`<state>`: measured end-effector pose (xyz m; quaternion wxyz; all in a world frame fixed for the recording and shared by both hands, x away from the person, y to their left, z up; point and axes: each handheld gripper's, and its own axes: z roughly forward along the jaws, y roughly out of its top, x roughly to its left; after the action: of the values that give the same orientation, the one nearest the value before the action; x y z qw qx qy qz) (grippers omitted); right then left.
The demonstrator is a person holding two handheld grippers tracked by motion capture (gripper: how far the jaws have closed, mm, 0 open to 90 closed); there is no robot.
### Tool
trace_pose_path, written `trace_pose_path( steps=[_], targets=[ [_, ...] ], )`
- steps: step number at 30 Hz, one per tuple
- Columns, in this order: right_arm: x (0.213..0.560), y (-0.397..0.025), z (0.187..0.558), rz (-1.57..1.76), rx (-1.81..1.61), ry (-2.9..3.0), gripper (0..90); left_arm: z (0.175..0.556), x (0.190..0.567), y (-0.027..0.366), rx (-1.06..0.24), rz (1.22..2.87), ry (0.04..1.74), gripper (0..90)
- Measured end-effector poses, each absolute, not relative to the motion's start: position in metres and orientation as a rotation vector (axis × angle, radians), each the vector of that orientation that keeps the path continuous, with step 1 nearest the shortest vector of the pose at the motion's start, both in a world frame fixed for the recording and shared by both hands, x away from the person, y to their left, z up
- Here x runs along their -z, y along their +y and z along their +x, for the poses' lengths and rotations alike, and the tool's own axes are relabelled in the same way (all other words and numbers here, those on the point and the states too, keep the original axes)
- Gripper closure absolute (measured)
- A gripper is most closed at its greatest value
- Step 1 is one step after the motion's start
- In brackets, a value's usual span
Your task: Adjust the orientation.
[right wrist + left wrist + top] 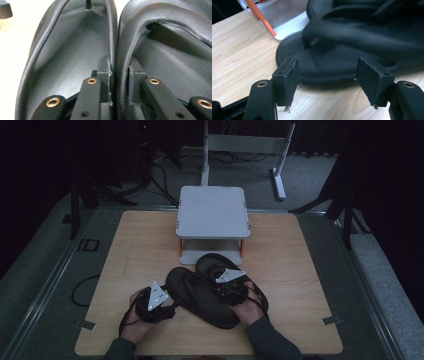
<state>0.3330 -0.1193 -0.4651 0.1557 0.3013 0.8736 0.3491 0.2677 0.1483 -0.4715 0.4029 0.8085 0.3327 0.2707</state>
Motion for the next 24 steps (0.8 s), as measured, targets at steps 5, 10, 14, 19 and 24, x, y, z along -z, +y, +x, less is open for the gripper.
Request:
trace_pose_path(
  steps=[5, 10, 14, 19, 24],
  targets=[
    [0.469, -0.116, 0.333, 0.869, -1.025, 2.53, 76.1, 0.268, 0.472, 0.148, -0.681, 2.042, 0.846, 35.2],
    [0.47, -0.119, 0.325, 0.845, -1.037, 2.563, 75.4, 0.27, 0.472, 0.147, -0.676, 2.039, 0.85, 35.2],
    [0.47, -0.12, 0.327, 0.856, -1.049, 2.568, 70.8, 0.273, 0.472, 0.148, -0.674, 2.032, 0.859, 35.2],
    [0.468, -0.123, 0.329, 0.879, -1.048, 2.553, 57.7, 0.279, 0.472, 0.15, -0.675, 2.022, 0.884, 35.3],
    [0.459, -0.13, 0.326, 0.859, -1.083, 2.517, 50.8, 0.286, 0.471, 0.155, -0.691, 2.005, 0.92, 35.7]
  ],
)
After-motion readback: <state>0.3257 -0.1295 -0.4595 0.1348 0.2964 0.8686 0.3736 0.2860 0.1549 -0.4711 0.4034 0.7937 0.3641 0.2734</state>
